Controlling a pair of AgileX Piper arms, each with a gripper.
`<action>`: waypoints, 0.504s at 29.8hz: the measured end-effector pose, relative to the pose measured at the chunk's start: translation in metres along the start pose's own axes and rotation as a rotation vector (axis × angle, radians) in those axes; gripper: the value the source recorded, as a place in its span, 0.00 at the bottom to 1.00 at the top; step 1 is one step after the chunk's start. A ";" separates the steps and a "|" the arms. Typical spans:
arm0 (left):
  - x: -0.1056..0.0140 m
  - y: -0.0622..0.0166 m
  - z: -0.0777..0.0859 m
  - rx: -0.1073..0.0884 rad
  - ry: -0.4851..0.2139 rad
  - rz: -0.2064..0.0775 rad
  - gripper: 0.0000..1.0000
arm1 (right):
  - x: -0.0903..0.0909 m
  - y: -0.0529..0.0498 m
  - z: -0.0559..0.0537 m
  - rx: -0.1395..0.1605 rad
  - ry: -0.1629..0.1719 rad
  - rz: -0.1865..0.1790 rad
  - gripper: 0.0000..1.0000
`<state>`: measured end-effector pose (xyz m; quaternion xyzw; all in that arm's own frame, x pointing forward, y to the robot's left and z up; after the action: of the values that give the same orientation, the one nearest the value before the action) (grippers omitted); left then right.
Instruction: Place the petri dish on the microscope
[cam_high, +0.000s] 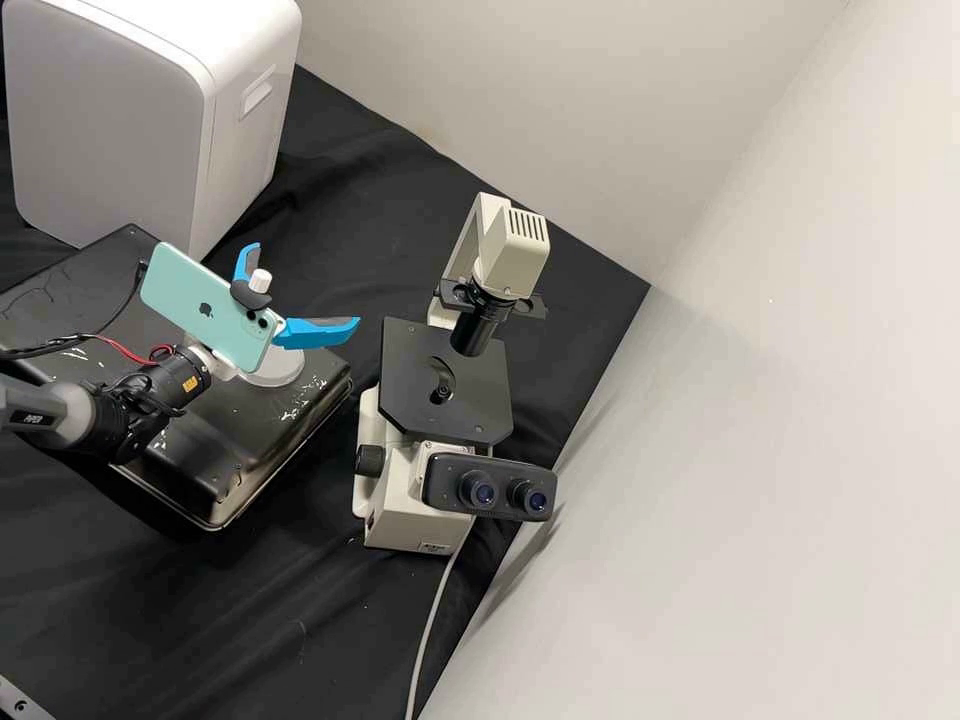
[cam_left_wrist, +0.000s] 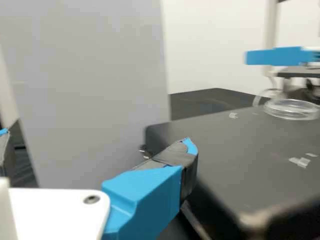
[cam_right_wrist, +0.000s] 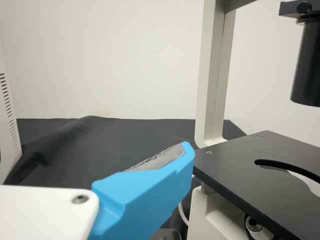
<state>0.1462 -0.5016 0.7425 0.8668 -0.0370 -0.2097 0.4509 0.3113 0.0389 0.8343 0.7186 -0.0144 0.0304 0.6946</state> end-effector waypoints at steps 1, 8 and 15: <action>-0.002 -0.0011 0.002 0.000 -0.012 0.000 1.00 | 0.000 0.000 0.000 0.000 0.000 0.000 1.00; -0.006 0.0012 0.011 0.054 -0.058 0.056 1.00 | 0.000 0.000 0.000 0.000 0.000 0.000 1.00; -0.007 0.0122 0.006 0.197 -0.026 0.154 1.00 | 0.000 0.000 0.000 0.000 0.000 0.000 1.00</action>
<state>0.1386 -0.5119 0.7514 0.8988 -0.1297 -0.1808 0.3776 0.3113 0.0389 0.8343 0.7186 -0.0144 0.0304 0.6946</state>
